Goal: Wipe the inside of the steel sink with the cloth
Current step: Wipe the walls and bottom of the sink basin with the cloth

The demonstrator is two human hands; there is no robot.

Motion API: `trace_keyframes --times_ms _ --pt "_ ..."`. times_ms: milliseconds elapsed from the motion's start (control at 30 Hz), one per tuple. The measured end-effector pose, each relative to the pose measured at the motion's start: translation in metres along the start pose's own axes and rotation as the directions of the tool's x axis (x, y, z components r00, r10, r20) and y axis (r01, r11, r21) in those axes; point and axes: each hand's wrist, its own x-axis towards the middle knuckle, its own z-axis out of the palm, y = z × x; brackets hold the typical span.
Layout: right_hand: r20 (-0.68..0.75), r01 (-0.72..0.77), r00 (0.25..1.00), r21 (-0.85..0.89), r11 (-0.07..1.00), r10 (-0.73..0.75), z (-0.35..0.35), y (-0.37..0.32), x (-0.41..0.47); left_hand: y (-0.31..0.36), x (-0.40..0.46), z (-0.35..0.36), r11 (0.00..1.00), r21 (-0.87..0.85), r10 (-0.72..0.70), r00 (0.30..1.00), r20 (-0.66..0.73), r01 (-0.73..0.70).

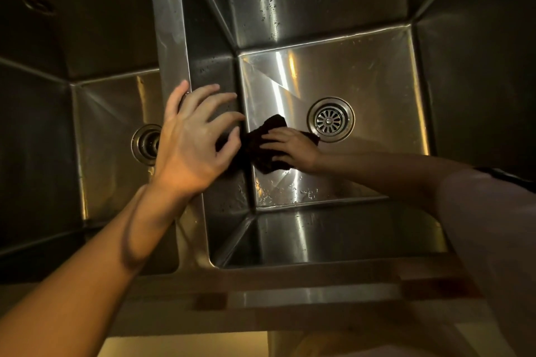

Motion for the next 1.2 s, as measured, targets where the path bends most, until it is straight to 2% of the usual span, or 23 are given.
trace_keyframes --times_ms 100,233,300,400,500,600,733,833,933,1033,1133,1200 --pt "0.004 0.099 0.995 0.009 0.995 -0.099 0.013 -0.004 -0.019 -0.001 -0.001 0.001 1.000 -0.007 0.004 1.000 -0.004 -0.004" --pt "0.146 0.244 0.960 -0.025 0.970 -0.238 0.004 0.021 -0.058 -0.001 -0.001 0.000 1.000 -0.003 0.004 1.000 0.007 -0.004" --pt "0.147 0.236 0.963 -0.044 0.971 -0.228 -0.009 0.038 -0.064 -0.001 -0.002 0.000 1.000 -0.007 0.002 1.000 0.016 -0.002" --pt "0.057 0.144 0.989 -0.095 0.985 -0.139 -0.029 0.054 -0.055 -0.001 -0.002 -0.001 1.000 -0.014 -0.003 1.000 0.021 0.003" --pt "0.012 0.030 1.000 -0.102 0.994 -0.029 -0.036 0.047 -0.036 0.000 0.000 -0.002 1.000 -0.020 -0.009 1.000 0.016 0.009" --pt "0.008 -0.016 1.000 -0.083 0.996 0.016 -0.027 0.028 -0.017 0.001 0.000 -0.002 1.000 -0.019 -0.004 1.000 0.008 0.004" --pt "-0.013 0.008 1.000 -0.016 1.000 -0.008 -0.001 0.003 -0.009 0.000 -0.001 0.000 1.000 -0.007 0.011 1.000 -0.004 -0.012" --pt "-0.003 0.105 0.994 0.005 0.994 -0.105 0.016 -0.008 -0.024 -0.001 -0.001 0.001 1.000 -0.013 0.019 1.000 -0.014 -0.019" --pt "0.142 0.231 0.962 0.023 0.973 -0.232 0.023 0.002 -0.059 -0.001 -0.001 0.001 1.000 -0.004 0.024 0.999 -0.022 -0.024" --pt "0.295 0.232 0.930 0.000 0.973 -0.222 0.004 0.026 -0.085 0.001 -0.001 0.001 1.000 0.003 0.030 0.999 -0.014 -0.030" --pt "0.256 0.254 0.939 -0.072 0.965 -0.228 -0.017 0.047 -0.077 0.000 -0.001 0.001 1.000 0.011 0.020 1.000 -0.005 -0.020" --pt "0.176 0.190 0.970 -0.107 0.976 -0.170 -0.029 0.053 -0.058 0.000 -0.001 0.001 1.000 0.013 0.012 1.000 -0.001 -0.012"
